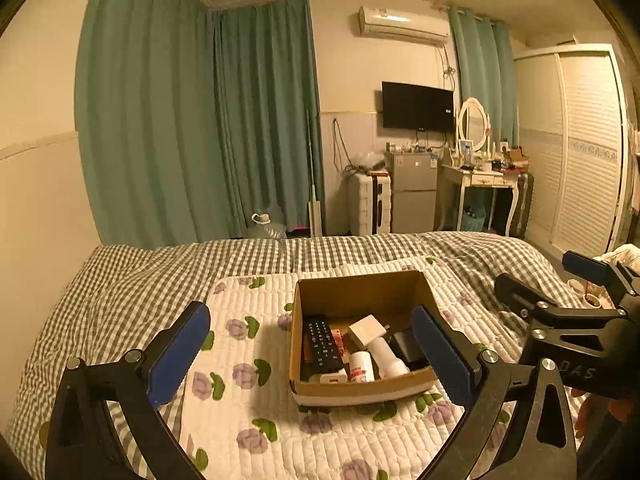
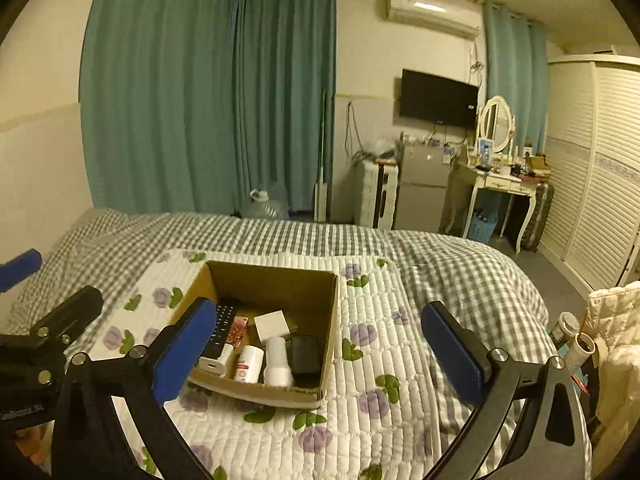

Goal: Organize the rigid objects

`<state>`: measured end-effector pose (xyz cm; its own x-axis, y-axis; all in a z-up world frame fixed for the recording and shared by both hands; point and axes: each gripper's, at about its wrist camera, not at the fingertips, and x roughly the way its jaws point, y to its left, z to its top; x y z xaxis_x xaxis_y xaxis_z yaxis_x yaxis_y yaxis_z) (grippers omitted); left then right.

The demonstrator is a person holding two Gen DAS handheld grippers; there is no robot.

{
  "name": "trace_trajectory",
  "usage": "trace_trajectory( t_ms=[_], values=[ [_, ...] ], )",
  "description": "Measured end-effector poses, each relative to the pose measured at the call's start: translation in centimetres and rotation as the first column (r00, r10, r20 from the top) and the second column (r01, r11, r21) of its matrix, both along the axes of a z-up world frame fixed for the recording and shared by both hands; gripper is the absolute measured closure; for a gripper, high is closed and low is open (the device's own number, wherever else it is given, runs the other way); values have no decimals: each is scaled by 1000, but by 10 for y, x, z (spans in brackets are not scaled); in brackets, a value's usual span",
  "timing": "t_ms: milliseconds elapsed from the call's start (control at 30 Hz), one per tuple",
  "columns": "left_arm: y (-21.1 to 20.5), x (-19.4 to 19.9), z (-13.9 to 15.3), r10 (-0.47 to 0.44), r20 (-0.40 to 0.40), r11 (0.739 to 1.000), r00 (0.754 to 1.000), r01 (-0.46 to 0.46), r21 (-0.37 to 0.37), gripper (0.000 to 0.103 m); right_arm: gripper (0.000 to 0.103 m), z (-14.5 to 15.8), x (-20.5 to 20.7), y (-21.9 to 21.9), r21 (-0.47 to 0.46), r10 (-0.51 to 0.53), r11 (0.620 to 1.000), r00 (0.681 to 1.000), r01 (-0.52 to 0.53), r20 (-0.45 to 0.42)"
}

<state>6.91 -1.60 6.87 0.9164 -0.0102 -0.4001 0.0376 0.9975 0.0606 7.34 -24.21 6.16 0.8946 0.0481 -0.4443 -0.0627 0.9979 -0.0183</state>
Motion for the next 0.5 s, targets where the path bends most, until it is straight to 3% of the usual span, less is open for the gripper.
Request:
trace_trajectory(
  t_ms=[233,500],
  values=[
    [5,-34,-21,18,31,1000,999,-18,-1,0,0,-15,-47,2,18,-15,1000,998,14,59],
    [12,-34,-46,38,-4,999,999,-38,-24,0,0,-42,-48,3,16,-34,999,999,33,39]
  ],
)
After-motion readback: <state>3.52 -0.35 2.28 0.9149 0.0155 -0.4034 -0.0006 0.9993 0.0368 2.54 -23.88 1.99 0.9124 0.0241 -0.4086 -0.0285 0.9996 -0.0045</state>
